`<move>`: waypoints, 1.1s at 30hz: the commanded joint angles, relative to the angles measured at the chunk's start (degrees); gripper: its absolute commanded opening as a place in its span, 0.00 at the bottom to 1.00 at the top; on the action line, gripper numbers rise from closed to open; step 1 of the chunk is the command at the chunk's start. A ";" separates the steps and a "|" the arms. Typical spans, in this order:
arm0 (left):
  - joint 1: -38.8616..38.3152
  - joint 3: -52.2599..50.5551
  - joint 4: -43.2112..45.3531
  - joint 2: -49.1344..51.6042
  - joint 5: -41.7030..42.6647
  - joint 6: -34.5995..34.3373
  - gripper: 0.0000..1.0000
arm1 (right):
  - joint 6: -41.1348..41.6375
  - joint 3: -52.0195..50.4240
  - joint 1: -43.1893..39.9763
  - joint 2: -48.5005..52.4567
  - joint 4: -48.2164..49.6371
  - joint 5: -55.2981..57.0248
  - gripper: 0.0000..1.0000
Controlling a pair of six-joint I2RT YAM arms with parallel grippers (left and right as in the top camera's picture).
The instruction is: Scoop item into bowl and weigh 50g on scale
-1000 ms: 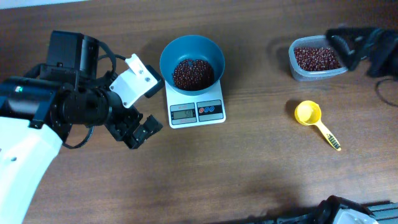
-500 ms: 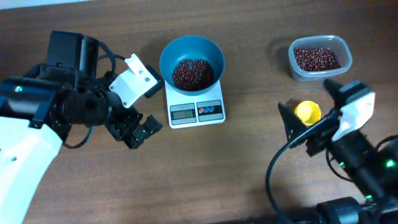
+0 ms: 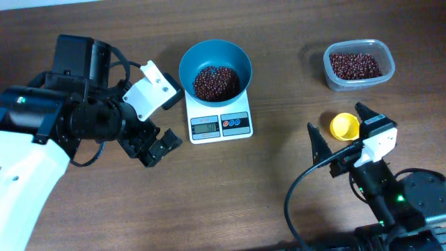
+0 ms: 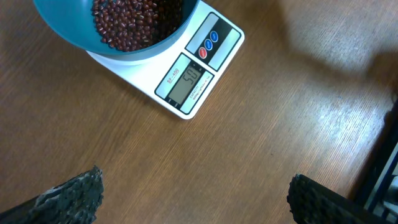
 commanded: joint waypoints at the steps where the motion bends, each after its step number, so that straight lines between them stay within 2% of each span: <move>1: 0.09 -0.11 -0.07 -0.17 0.46 -0.39 0.99 | 0.15 -4.98 -0.22 -0.70 4.50 1.18 0.99; 29: 0.09 -0.11 -0.09 -0.17 0.44 -0.39 0.99 | 0.22 -4.90 -0.17 -0.70 3.78 2.84 0.99; 33: 0.09 -0.22 -8.31 -0.68 -2.67 -0.44 0.99 | 0.22 -4.90 -0.17 -0.70 3.78 2.84 0.99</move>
